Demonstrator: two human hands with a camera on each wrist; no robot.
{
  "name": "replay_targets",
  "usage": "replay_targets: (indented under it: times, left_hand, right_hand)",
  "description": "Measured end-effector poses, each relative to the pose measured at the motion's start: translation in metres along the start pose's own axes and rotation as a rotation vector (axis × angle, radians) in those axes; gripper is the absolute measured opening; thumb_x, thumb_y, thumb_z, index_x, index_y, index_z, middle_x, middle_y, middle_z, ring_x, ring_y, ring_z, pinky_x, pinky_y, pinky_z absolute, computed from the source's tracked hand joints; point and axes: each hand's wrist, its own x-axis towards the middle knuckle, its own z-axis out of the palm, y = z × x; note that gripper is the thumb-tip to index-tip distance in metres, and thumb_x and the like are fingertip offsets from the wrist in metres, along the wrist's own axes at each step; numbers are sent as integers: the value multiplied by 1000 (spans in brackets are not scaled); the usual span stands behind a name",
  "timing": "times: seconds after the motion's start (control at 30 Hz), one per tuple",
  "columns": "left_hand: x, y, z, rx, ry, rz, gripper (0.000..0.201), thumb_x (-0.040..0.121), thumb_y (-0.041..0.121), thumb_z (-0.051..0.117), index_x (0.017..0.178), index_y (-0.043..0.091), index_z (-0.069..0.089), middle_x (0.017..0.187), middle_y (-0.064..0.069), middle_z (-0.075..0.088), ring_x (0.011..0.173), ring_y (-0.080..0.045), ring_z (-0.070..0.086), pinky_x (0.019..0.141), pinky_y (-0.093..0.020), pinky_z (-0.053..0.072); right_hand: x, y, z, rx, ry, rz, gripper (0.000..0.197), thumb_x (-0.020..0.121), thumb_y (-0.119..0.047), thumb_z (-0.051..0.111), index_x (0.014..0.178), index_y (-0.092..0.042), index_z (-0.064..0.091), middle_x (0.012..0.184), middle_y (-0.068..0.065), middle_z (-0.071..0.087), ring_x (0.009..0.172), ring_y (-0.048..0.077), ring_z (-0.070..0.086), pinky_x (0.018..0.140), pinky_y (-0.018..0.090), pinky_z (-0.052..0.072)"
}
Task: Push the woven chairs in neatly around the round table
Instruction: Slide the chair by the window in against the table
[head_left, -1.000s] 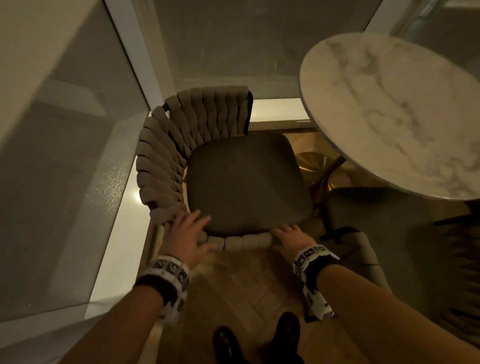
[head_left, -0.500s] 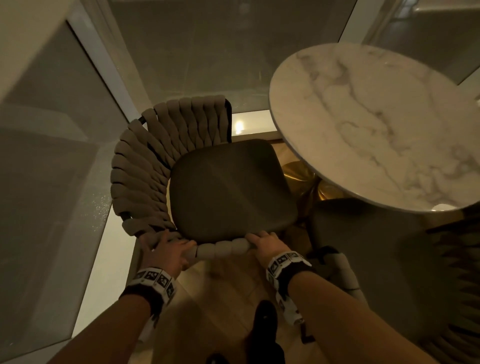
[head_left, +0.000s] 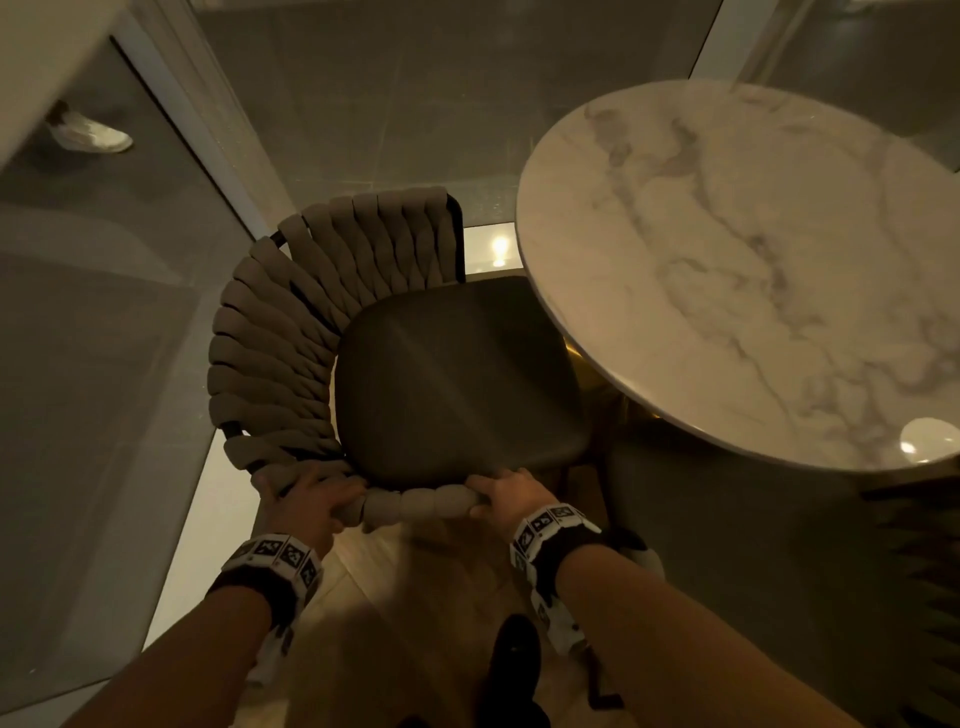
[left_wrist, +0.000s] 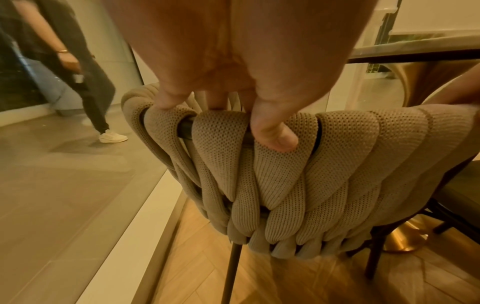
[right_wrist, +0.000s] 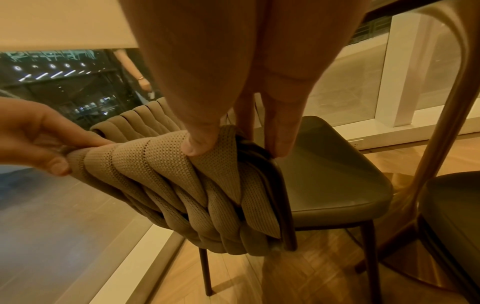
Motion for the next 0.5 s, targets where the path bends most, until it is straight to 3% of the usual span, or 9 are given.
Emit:
replay_targets:
  times: [0.13,0.27,0.33,0.5]
  left_hand:
    - [-9,2,-4,-34,-58,3,83,83,-4,54,136,56,31,155,13,30,146,-16,16,116,-63,2]
    - [-17,10,-14,7,-77,-7,83,84,-5,52,141,51,29,156,11,26,146,-18,17,117,-62,-2]
    - [-18,10,-16,-5,-53,-20,82,83,-7,47,140,50,32,154,12,31,143,-17,24,117,-59,-2]
    - [-23,12,-10,23,3,-35,75,81,-1,51,144,37,33,156,7,27,148,-26,5,117,-47,8]
  right_hand:
    - [1,4,4,-2,-37,-14,46,96,-40,46,141,-31,38,136,12,46,126,34,40,107,46,36]
    - [-1,8,8,-40,-90,-28,48,97,-39,45,143,-34,32,137,12,44,127,34,41,107,48,37]
    - [1,7,5,-59,-99,-31,45,97,-36,45,141,-36,35,133,12,45,125,35,43,104,49,39]
    - [3,4,-2,-94,-60,34,41,95,-43,46,136,-34,43,129,10,49,122,35,45,99,51,43]
